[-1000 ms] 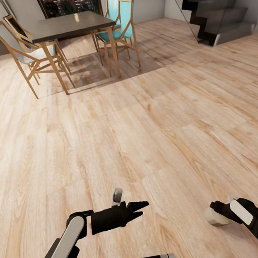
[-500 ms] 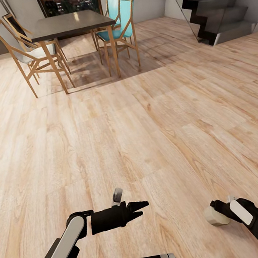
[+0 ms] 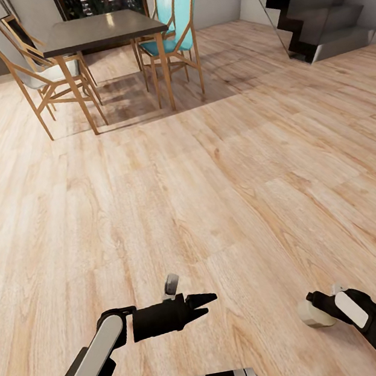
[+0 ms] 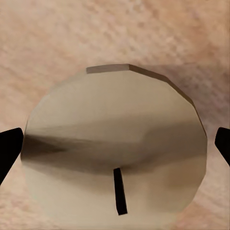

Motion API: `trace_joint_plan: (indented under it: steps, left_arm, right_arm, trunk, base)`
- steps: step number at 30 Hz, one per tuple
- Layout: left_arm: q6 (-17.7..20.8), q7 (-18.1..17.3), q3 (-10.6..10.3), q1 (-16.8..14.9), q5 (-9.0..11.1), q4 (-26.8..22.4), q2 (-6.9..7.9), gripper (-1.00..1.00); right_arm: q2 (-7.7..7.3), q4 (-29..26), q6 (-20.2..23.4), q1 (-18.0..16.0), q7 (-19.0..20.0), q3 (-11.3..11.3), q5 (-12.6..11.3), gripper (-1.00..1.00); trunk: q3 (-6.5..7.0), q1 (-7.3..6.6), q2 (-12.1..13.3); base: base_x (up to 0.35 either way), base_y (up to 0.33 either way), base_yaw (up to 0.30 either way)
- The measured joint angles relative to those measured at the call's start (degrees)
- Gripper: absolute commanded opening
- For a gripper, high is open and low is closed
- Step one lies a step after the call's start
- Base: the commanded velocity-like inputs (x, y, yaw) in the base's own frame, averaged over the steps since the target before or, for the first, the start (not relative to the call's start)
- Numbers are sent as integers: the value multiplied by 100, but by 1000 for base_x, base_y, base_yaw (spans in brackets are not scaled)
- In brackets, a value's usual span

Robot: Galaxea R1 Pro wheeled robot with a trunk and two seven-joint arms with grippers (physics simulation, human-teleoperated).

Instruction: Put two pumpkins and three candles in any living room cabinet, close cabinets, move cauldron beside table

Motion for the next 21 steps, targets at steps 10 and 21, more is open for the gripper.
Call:
trace_joint_plan:
  steps: [10, 21]
  left_arm:
    - [0, 0, 0, 5, -2, 0, 0, 100]
    - [0, 0, 0, -1, -8, 0, 0, 100]
  right_arm:
    - [0, 0, -2, 0, 0, 0, 1, 100]
    - [5, 0, -2, -1, 0, 0, 3, 100]
  trunk:
    - [-44, 5, -3]
    - [-88, 11, -5]
  base:
    - [0, 0, 0]
    - [0, 0, 0]
